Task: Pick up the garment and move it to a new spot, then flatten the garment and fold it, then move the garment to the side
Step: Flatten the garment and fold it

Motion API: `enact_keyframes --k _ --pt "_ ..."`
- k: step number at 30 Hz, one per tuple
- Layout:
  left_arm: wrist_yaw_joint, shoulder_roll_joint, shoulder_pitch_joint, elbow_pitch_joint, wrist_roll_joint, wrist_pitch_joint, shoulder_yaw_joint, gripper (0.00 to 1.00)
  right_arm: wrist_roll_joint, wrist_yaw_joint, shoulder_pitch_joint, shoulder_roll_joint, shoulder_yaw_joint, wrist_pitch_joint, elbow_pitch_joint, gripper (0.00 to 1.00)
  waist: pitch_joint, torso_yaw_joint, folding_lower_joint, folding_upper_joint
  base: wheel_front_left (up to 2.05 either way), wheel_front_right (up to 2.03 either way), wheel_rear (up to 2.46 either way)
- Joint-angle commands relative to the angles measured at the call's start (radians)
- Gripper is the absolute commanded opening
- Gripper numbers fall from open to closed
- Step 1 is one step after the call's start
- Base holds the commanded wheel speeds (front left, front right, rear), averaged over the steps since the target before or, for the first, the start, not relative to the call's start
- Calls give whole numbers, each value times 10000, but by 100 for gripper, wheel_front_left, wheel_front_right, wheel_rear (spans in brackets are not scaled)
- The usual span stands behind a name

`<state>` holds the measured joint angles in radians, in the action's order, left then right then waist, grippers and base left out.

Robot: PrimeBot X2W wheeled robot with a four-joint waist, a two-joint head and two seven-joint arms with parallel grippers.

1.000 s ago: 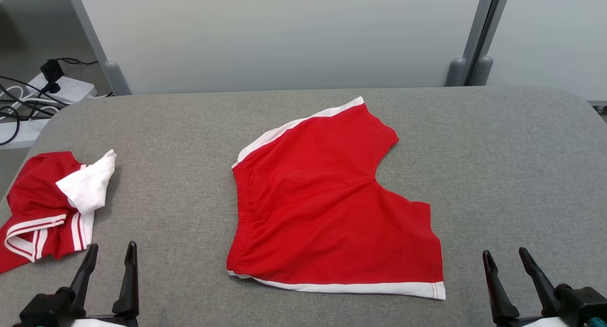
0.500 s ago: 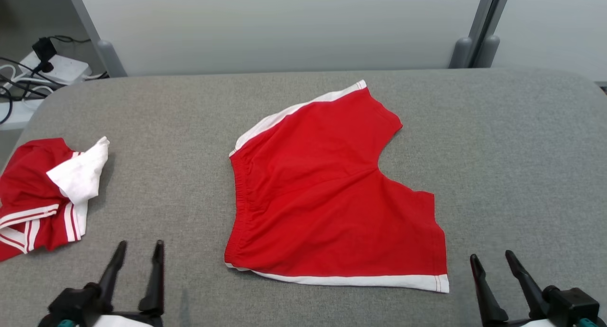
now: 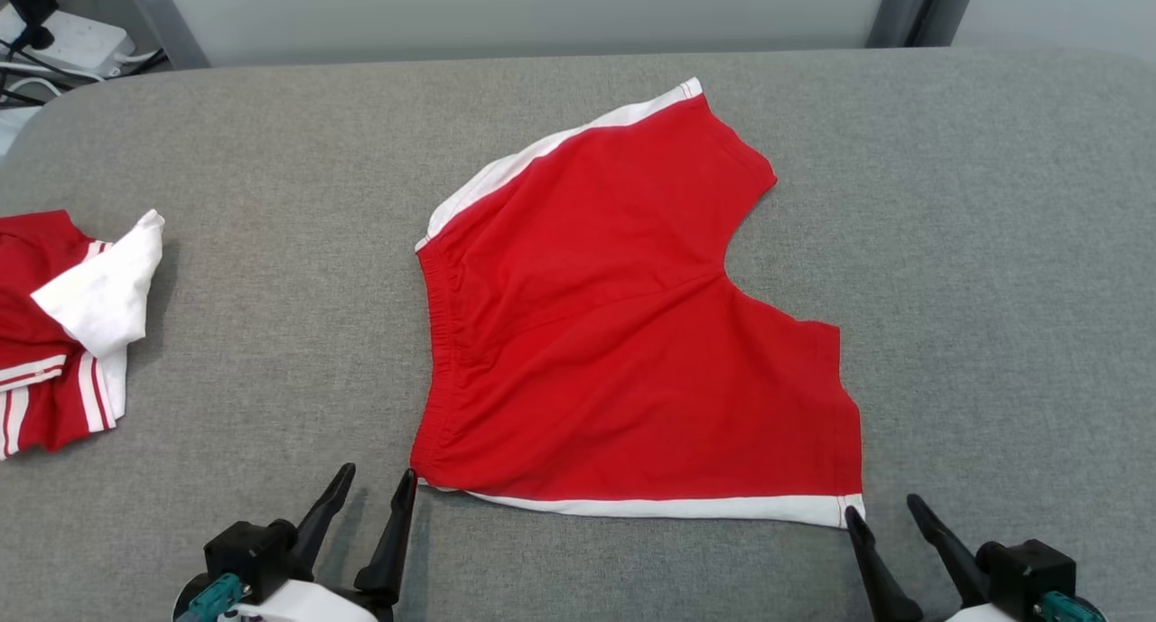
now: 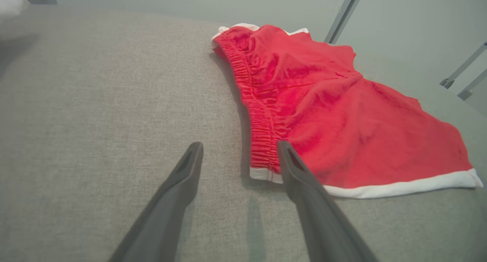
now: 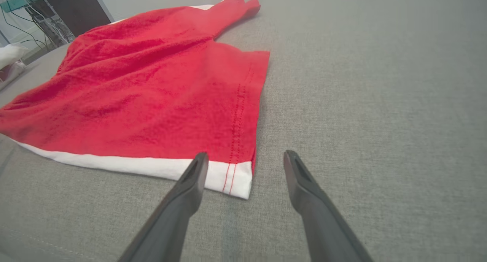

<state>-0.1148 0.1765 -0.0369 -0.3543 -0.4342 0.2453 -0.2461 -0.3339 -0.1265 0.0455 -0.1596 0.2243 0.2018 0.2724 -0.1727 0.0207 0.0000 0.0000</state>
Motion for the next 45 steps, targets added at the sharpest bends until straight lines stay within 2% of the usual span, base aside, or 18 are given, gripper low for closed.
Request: enact_keyframes --k 1,21,22,23,24,25,26,27,39,45 --pt "-63 161 -456 101 -104 7 257 100 -91 -42 -236 -170 264 -63 -120 100 -83 -35 0 0 0 0 0" --pt "-157 1108 -1485 -442 -1833 -831 -1765 100 -673 -42 -1184 -442 1194 -540 699 100 -486 -135 0 0 0 0 0" --pt "-157 1137 -1512 -436 -1951 -850 -1843 92 -693 -42 -1226 -444 1221 -568 736 100 -487 -133 0 0 0 0 0" --pt "-158 1181 -1541 -430 -2056 -877 -1936 71 -710 -42 -1263 -454 1251 -642 793 97 -488 -130 0 0 0 0 0" --pt "-158 1231 -1575 -425 -2163 -923 -2037 42 -736 -42 -1302 -459 1270 -667 825 63 -490 -126 0 0 0 0 0" --pt "-158 1282 -1619 -388 -2276 -923 -2134 3 -759 -42 -1342 -465 1286 -687 856 45 -496 -123 0 0 0 0 0" --pt "-158 1350 -1662 -374 -2373 -967 -2254 0 -783 -42 -1378 -471 1307 -712 888 8 -496 -121 0 0 0 0 0" --pt "-158 1416 -1711 -353 -2469 -991 -2361 0 -805 -42 -1419 -475 1325 -714 904 0 -497 -121 0 0 0 0 0" --pt "-151 1895 -1514 35 -3258 -1197 -2764 0 -1211 -42 -987 -765 1309 -936 554 0 -437 -200 0 0 0 0 0" --pt "527 2184 -402 1322 -3610 -1875 -2742 0 -1374 -42 283 -1039 584 -1264 -615 0 -497 -114 0 0 0 0 0"
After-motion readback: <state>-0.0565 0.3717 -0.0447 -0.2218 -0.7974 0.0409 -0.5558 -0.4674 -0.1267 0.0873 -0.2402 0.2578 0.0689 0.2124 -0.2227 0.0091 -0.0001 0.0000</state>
